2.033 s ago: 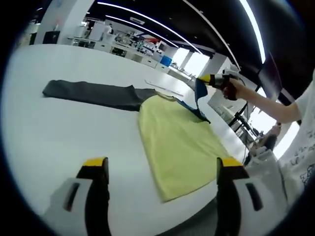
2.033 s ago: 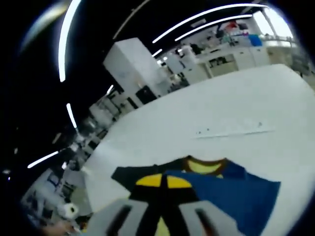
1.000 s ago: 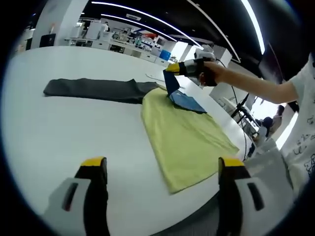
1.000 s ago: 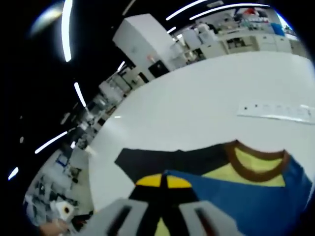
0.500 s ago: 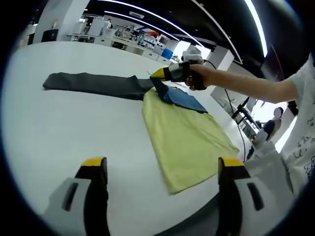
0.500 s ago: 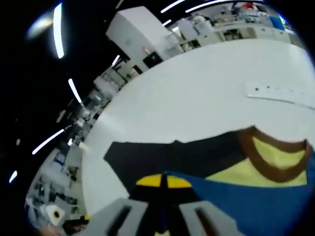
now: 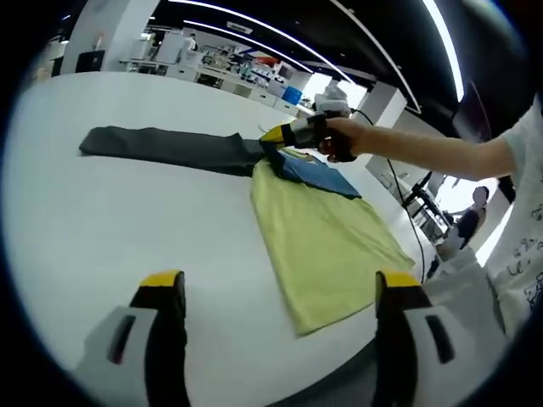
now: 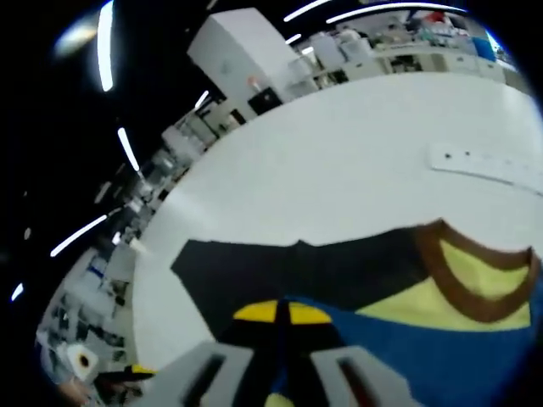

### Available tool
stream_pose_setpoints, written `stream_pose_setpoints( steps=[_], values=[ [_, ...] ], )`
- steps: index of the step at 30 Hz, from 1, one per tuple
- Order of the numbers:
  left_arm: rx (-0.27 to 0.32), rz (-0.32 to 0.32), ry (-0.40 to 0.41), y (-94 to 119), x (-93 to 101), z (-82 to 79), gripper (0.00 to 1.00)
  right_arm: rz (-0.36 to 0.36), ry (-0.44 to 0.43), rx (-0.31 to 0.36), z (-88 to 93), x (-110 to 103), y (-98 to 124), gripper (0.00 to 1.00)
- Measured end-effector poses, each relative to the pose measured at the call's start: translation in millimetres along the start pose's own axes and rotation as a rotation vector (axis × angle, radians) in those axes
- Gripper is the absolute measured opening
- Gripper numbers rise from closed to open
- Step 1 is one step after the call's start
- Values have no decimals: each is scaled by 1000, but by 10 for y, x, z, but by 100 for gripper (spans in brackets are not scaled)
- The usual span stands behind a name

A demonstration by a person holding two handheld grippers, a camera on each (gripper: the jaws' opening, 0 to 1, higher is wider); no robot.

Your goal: Fold the garment on the visible template until the final outline fits inside the template.

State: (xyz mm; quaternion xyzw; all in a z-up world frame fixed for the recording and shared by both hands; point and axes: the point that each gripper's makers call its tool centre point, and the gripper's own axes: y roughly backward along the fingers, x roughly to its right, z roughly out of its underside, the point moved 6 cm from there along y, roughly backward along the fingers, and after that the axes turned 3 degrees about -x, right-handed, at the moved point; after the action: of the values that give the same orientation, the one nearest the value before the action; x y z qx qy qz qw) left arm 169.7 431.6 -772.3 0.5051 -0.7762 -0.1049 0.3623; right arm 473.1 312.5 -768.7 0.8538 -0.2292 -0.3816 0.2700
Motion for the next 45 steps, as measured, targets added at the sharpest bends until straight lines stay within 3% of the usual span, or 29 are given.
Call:
stream_pose_setpoints(
  steps=[4,6,11,16,22,29,31,45],
  values=[
    [1,0,-1,3,13,-13,90,-13,69,31,-6,-58,45,29],
    [1,1,-5,5,17,-28,90,-6,122,42,-12,-48,63,36],
    [7,2,-11,8,25,-65,90,-5,198,85,28,-96,139,72],
    [10,8,-20,5,25,-109,90,20,294,92,78,-76,211,95],
    [18,16,-26,2,17,-183,90,35,306,101,168,-52,345,99],
    [12,24,-51,-4,-25,-268,90,56,298,124,136,47,508,99],
    [19,25,-51,-5,-75,-303,89,65,308,127,210,11,621,98],
    [34,35,-91,-143,-146,-543,88,148,292,193,482,384,1370,97]
  ],
)
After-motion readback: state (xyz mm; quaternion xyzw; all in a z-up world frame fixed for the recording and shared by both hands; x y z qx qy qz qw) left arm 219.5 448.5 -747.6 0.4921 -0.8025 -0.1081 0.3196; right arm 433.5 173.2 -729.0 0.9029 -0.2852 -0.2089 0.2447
